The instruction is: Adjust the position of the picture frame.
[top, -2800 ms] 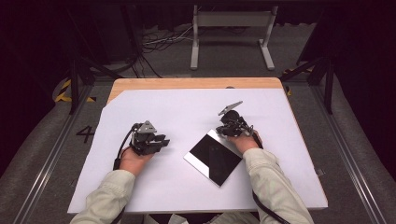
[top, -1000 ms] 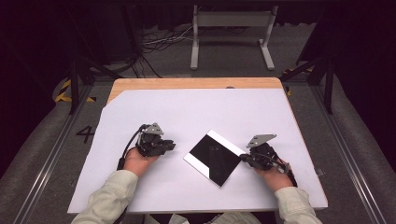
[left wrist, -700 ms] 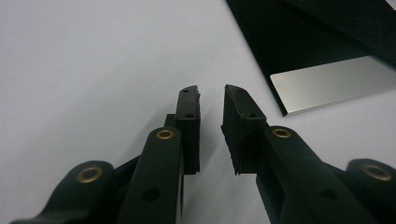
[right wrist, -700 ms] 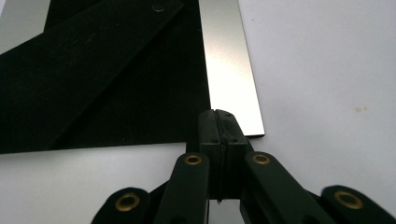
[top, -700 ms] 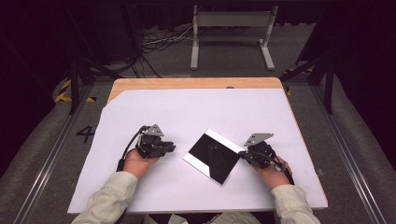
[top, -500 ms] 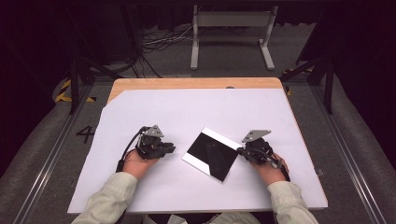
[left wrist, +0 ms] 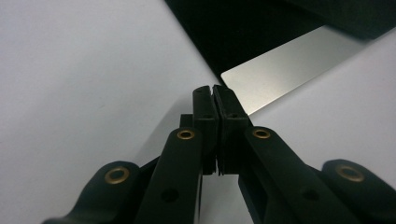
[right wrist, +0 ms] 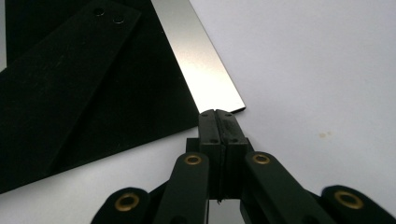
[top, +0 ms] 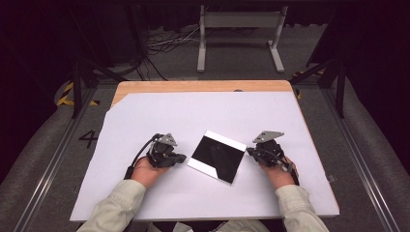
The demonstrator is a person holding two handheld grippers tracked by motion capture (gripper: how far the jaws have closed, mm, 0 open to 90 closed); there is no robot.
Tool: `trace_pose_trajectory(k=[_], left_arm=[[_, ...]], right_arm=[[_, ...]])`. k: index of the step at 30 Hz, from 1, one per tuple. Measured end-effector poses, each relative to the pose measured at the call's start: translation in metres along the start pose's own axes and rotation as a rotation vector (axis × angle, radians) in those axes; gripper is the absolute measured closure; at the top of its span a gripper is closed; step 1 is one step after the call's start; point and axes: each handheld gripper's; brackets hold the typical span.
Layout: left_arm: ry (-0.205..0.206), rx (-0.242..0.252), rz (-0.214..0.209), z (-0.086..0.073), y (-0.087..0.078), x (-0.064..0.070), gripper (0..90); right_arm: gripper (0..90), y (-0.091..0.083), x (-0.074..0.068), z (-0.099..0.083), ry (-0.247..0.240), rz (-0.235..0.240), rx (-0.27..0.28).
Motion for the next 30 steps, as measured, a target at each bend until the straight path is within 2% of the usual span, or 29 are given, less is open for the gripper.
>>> trace_pose_trajectory(k=[1, 6, 9, 13, 21, 29, 30], left_arm=[[-0.005, 0.0, -0.003, 0.001, 0.001, 0.001, 88.8], [0.024, -0.015, -0.053, 0.006, 0.006, 0.004, 89.9], [0.035, -0.029, -0.048, 0.009, 0.006, 0.005, 90.0], [0.023, -0.024, -0.103, 0.009, 0.009, 0.004, 90.0], [0.101, -0.063, -0.12, 0.023, 0.019, 0.023, 90.0], [0.143, -0.072, -0.165, 0.033, 0.03, 0.034, 90.0], [0.135, -0.071, -0.169, 0.034, 0.031, 0.036, 90.0]], right_arm=[[89.6, 0.0, 0.0, 0.0, 0.0, 0.0, 0.0], [89.6, -0.016, 0.008, -0.003, 0.025, -0.021, 0.029], [89.6, -0.027, 0.016, -0.006, 0.053, -0.038, 0.05], [89.6, -0.037, 0.025, -0.011, 0.088, -0.049, 0.071], [89.6, -0.058, 0.036, -0.017, 0.133, -0.069, 0.109], [89.6, -0.067, 0.04, -0.024, 0.152, -0.077, 0.115], [89.6, -0.067, 0.04, -0.024, 0.15, -0.078, 0.112]])
Point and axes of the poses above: each handheld gripper's, and its own axes: y roughly forward along the jaws, z roughly out of its top, x roughly to its right, and after that the axes turned 4 degrees about y, right-handed
